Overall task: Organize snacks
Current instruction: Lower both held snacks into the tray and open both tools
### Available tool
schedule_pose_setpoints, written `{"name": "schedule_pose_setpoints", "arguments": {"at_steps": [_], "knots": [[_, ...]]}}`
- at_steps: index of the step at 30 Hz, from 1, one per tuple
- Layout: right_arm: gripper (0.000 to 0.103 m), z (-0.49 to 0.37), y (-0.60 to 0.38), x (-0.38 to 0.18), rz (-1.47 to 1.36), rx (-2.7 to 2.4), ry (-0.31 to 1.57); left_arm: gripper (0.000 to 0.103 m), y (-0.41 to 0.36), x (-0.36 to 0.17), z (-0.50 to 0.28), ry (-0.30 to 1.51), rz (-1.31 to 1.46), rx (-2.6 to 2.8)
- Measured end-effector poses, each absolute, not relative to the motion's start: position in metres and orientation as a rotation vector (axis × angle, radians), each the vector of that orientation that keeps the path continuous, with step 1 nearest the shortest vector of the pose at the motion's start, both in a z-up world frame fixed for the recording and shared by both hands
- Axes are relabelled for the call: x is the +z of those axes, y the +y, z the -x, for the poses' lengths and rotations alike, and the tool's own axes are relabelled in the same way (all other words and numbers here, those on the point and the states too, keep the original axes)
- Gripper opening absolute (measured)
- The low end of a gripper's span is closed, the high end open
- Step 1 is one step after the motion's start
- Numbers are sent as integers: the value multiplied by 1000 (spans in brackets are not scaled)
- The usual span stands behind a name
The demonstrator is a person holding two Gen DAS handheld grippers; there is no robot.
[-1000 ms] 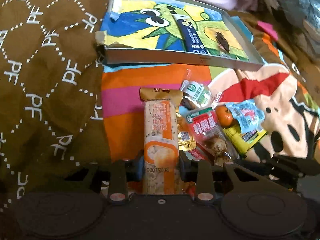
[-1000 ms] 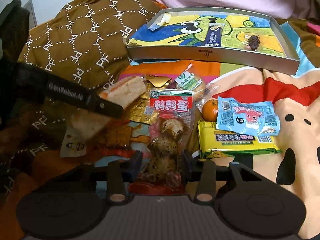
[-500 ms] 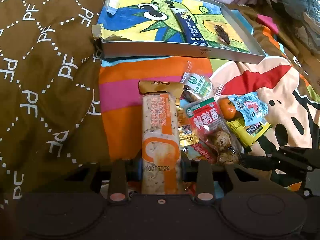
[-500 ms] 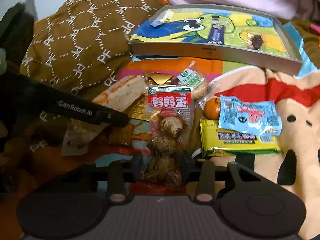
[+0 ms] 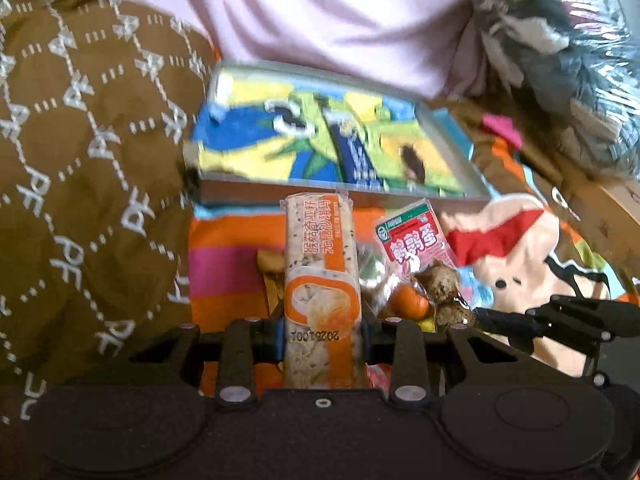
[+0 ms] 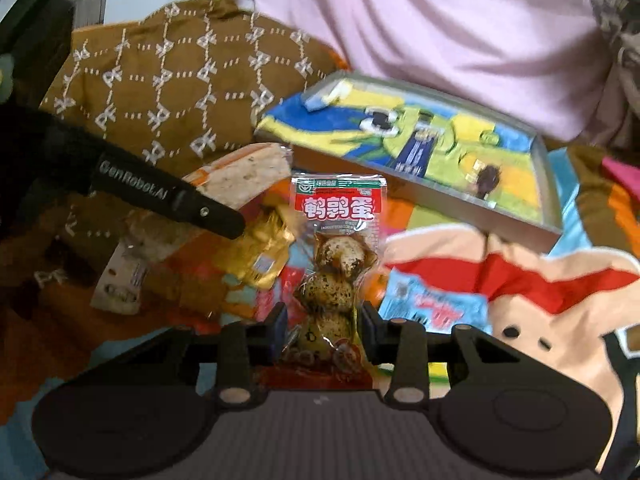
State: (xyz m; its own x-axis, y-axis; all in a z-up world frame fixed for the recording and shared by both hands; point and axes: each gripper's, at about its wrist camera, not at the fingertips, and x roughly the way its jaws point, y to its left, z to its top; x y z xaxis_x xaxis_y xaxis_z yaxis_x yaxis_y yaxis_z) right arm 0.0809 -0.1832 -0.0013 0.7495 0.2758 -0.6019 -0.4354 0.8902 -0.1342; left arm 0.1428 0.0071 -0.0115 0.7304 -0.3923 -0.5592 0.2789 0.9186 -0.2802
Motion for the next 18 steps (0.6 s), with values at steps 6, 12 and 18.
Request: {"name": "schedule_pose_setpoints", "arguments": {"at_steps": [6,12,18], "knots": [[42,-107,-198,16,230,401,526,35,2,-2,-151,592,277,-323],[42,-159,-226,35,84,363,483,35,-13,28,-203,515,345,-286],[42,-214,-246,48,25,346,422,35,-38,45,-269,471,288,-240]]}}
